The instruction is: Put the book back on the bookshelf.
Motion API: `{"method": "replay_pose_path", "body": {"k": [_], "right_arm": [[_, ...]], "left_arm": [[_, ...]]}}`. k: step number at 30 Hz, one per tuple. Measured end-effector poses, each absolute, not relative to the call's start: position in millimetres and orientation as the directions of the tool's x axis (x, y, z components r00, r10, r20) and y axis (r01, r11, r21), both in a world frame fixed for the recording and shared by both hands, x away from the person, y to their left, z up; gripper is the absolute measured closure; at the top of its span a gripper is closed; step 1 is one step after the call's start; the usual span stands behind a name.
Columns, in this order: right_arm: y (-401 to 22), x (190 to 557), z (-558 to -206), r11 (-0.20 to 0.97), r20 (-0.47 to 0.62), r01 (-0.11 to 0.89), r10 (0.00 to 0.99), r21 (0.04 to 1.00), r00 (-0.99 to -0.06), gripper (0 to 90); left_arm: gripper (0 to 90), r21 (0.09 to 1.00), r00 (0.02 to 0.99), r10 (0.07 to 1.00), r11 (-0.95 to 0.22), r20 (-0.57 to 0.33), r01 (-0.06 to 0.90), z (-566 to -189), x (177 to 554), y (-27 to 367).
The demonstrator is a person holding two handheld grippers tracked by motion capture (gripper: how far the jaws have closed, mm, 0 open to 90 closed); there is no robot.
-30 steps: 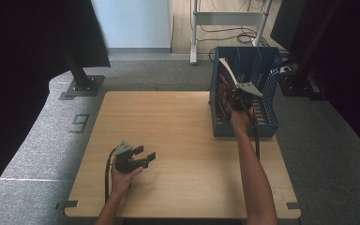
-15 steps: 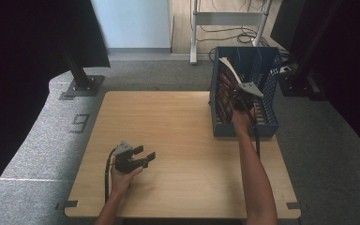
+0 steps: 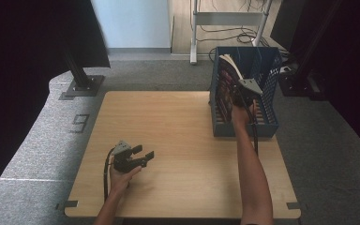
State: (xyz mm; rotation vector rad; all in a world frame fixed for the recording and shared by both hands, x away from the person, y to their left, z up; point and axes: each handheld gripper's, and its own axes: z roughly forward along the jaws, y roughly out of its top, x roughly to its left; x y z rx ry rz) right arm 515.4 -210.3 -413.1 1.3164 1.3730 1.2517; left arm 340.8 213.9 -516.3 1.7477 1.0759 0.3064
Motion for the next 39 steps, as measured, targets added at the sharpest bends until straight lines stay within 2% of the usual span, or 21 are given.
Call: {"method": "replay_pose_path", "body": {"k": [11, 18, 24, 33, 39], "right_arm": [[-206.7, 532.3, -410.3, -0.051, 0.059, 0.127, 0.996, 0.991, -0.063, 81.4], [-200.4, 540.4, -416.3, -0.070, 0.079, 0.117, 0.994, 0.991, -0.075, 81.4], [-193.1, 537.6, -424.0, -0.042, 0.056, 0.117, 0.991, 0.992, -0.118, 80.9], [-193.2, 522.9, -421.1, 0.029, 0.017, 0.190, 0.971, 0.981, -0.237, 69.2], [-197.1, 513.4, -429.0, 0.031, 0.033, 0.254, 0.969, 0.967, -0.244, 70.9]], "left_arm": [[29.6, 0.850, 0.559, 0.783, -0.078, -0.271, 0.521, -516.9, 344.2, 218.4], [29.5, 0.851, 0.557, 0.781, -0.064, -0.282, 0.521, -515.9, 344.3, 221.0], [29.5, 0.851, 0.562, 0.779, -0.070, -0.279, 0.520, -515.7, 343.9, 219.6], [29.5, 0.847, 0.583, 0.765, -0.095, -0.274, 0.523, -518.4, 344.9, 210.0], [29.5, 0.847, 0.588, 0.762, -0.101, -0.271, 0.522, -517.9, 344.7, 208.3]]}}
